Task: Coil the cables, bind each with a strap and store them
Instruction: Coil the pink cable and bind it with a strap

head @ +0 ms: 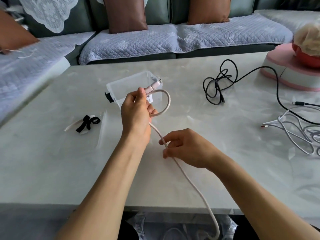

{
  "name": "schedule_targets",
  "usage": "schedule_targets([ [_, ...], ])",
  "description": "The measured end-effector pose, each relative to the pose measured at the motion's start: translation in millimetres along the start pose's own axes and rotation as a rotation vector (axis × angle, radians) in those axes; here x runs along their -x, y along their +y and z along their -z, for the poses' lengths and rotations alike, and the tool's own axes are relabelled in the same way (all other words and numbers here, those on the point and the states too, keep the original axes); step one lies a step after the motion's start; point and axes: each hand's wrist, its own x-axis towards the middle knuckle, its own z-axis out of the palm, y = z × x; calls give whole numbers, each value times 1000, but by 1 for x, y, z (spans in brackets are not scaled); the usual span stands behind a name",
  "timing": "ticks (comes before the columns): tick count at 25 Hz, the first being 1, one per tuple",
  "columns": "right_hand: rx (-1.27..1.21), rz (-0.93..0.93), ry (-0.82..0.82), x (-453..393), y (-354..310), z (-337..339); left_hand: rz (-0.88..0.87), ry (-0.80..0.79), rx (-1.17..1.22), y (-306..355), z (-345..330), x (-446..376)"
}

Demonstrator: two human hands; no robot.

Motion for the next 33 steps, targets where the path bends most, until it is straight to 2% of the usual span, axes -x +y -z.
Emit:
schedule_targets([
  [5,-278,-75,82,9,5,31,-275,106,-267,-2,23,-14],
  [9,-304,-126,42,23,7,52,-306,249,-272,3,37,-28],
  [11,-459,-128,124,24,7,55,-312,287,-264,7,40,-30],
  [14,-701,-94,322,19,3,49,-387,97,-386,5,30,-10],
  [16,-706,-81,454,14,-1,42,-459,-78,-513,-1,19,9],
  [18,-702,-76,545,10,-6,36,-520,-180,-588,-5,14,21],
  [20,-693,-56,600,9,-11,35,-509,-252,-590,-10,10,26],
  [22,-682,-31,619,9,-15,36,-483,-263,-584,-15,8,30],
  [25,-735,-43,591,9,-17,38,-486,-139,-577,-18,8,28],
  [27,-767,-52,540,9,-19,37,-475,-78,-594,-16,9,25],
  [30,-755,32,406,6,-22,34,-434,-97,-609,-15,8,26],
  [31,-707,77,375,6,-23,32,-417,-116,-610,-14,8,27],
  [33,-436,171,426,2,-19,27,-363,-161,-597,-13,7,29],
])
